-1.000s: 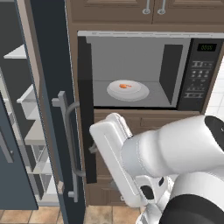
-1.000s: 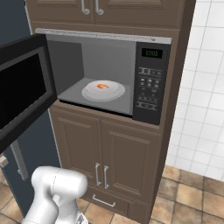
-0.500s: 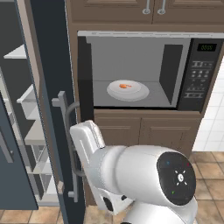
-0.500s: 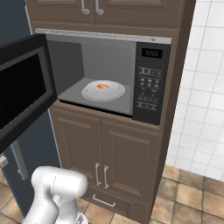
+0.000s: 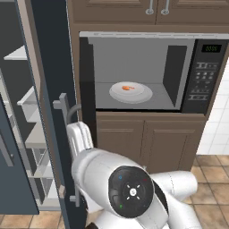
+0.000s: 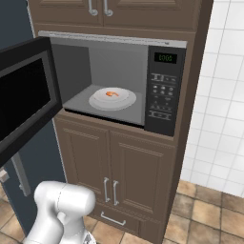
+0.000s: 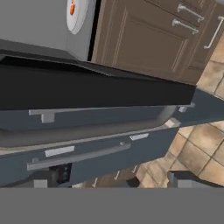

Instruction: Transport the shrimp from the fridge to the microwave and turn on the microwave.

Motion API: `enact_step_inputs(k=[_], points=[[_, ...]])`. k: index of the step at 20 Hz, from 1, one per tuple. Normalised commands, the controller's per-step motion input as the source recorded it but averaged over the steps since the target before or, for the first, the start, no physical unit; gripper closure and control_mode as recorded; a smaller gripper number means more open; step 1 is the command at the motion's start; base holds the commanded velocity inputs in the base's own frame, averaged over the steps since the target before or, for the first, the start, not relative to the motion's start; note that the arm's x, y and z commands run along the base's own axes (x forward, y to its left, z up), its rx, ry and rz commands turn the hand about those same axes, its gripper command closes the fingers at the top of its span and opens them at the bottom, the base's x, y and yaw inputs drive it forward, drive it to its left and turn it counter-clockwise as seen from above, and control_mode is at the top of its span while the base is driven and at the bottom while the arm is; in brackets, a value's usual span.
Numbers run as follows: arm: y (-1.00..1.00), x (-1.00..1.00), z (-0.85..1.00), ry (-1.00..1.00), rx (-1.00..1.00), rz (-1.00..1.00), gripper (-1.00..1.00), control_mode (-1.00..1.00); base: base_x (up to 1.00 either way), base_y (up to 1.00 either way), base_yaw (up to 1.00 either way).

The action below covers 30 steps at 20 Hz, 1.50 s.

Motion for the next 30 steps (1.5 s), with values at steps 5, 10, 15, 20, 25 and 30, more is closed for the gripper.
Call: enact_step_inputs(k=[5,10,15,20,25,30], points=[[0.00,0.31,-0.08,0.00,0.00,-0.14,-1.00,-1.00,0.00,0.00,0.00],[0.00,0.26,-0.09,0.00,0.00,-0.13,-1.00,-1.00,0.00,0.00,0.00],[0.01,0.19,-0.09,0.00,0.00,-0.13,-1.00,-1.00,0.00,0.00,0.00],[0.01,0.15,-0.06,0.00,-0.01,-0.12,-1.00,-1.00,0.00,0.00,0.00],[0.07,0.09,-0.06,-0.03,-0.02,-0.07,-1.00,-1.00,0.00,0.00,0.00],[0.11,0.00,-0.05,-0.07,-0.04,-0.05,-1.00,-1.00,0.00,0.00,0.00]])
